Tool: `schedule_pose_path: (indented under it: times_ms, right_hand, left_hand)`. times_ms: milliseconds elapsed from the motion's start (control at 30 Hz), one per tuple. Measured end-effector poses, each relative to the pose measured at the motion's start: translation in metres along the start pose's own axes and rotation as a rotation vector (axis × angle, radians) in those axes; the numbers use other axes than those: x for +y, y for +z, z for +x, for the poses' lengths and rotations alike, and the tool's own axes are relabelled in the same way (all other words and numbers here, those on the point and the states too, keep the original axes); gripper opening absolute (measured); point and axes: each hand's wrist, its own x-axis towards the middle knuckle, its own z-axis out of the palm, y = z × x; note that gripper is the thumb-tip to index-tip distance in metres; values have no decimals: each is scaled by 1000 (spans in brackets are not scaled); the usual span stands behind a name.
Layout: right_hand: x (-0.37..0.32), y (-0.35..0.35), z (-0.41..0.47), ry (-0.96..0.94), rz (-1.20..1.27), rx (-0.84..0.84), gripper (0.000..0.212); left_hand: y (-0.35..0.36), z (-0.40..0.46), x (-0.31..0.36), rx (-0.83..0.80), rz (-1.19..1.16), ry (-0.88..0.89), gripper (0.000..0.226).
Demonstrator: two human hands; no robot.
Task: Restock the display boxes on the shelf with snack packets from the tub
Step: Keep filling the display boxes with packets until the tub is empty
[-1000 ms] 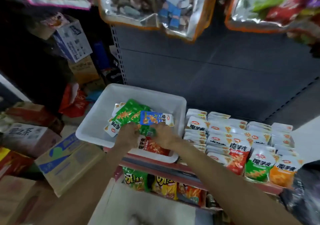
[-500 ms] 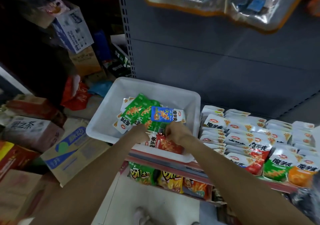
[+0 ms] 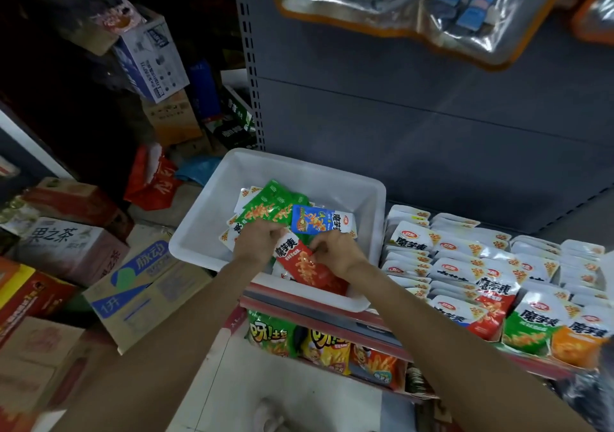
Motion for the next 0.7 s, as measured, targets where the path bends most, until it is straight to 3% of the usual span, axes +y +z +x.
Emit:
schedule_pose_path:
  times_ms: [133,300,467,567,700]
  right_hand:
    - [-5,-14,-11,-84,184,129,10]
    - [-1,-59,-40,-198,450,260,21]
    - [29,-114,-92,-234,771,282,22]
    - [68,-140,-119,-130,887,537,22]
    - [125,-166,-147,14,978,919,36]
  left_hand:
    - [-23,-12,32,52,-101,286,20]
    - [-36,-20,87,177,-316,335,12]
    - [-18,-25,157,-22,-521,442,14]
    - [13,-26,197,-56,-545,452,36]
    - [67,-31,228,-128,-297,553,38]
